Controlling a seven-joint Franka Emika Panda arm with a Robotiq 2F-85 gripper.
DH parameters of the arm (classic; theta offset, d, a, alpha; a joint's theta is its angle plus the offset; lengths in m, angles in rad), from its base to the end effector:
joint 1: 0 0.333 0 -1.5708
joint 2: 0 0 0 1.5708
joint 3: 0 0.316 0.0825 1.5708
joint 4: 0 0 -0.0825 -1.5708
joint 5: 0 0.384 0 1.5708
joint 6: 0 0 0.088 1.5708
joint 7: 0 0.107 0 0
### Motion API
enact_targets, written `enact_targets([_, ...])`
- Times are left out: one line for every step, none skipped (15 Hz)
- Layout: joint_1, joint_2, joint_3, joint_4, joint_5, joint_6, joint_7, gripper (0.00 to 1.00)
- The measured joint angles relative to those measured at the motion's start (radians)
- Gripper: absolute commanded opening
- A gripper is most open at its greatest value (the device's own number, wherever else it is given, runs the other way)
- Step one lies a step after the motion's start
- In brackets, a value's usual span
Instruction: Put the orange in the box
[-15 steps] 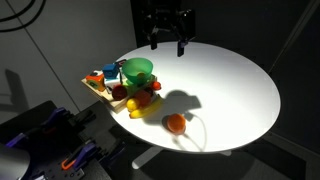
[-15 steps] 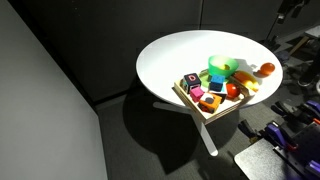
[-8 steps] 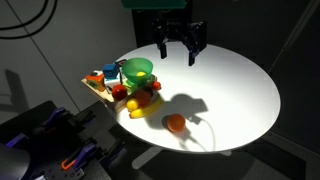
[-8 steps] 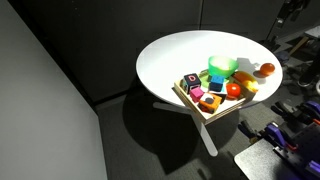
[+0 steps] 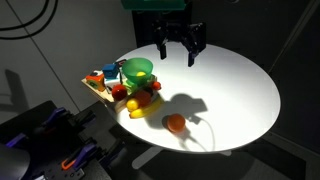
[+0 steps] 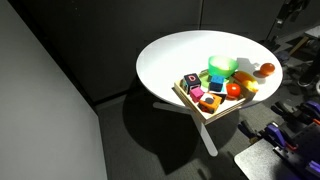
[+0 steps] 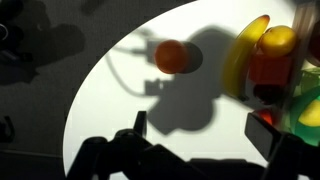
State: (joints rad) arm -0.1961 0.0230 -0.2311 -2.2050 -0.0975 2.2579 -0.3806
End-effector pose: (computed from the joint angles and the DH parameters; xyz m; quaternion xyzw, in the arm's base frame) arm 0.4863 -0.2240 0.3739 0.9990 0.0071 -0.0021 0.0434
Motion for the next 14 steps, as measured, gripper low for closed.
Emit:
enact_targets([0.000, 0.000, 0.000, 0.000, 0.000, 0.000, 0.000, 1.00])
enact_targets([0.000, 0.000, 0.000, 0.000, 0.000, 0.000, 0.000, 1.00])
enact_targets([0.000, 0.000, 0.000, 0.000, 0.000, 0.000, 0.000, 1.00])
enact_targets([0.000, 0.000, 0.000, 0.000, 0.000, 0.000, 0.000, 1.00])
enact_targets([0.000, 0.002, 0.001, 0.000, 0.000, 0.000, 0.000, 1.00])
enact_targets([0.000, 0.006, 0.000, 0.000, 0.000, -0.002, 0.001, 1.00])
enact_targets([-0.001, 0.014, -0.001, 0.001, 0.000, -0.006, 0.002, 1.00])
enact_targets([-0.001, 0.026, -0.001, 0.003, 0.000, -0.009, 0.003, 1.00])
enact_targets([-0.004, 0.042, -0.002, 0.006, 0.000, -0.012, 0.004, 1.00])
enact_targets([-0.007, 0.061, -0.002, 0.010, 0.000, -0.014, 0.004, 1.00])
enact_targets([-0.011, 0.080, -0.003, 0.015, 0.000, -0.015, 0.005, 1.00])
enact_targets([-0.015, 0.102, -0.003, 0.021, -0.002, -0.016, 0.006, 1.00])
enact_targets([-0.018, 0.124, -0.004, 0.028, -0.005, -0.016, 0.006, 1.00])
enact_targets([-0.021, 0.147, -0.005, 0.036, -0.008, -0.017, 0.006, 1.00])
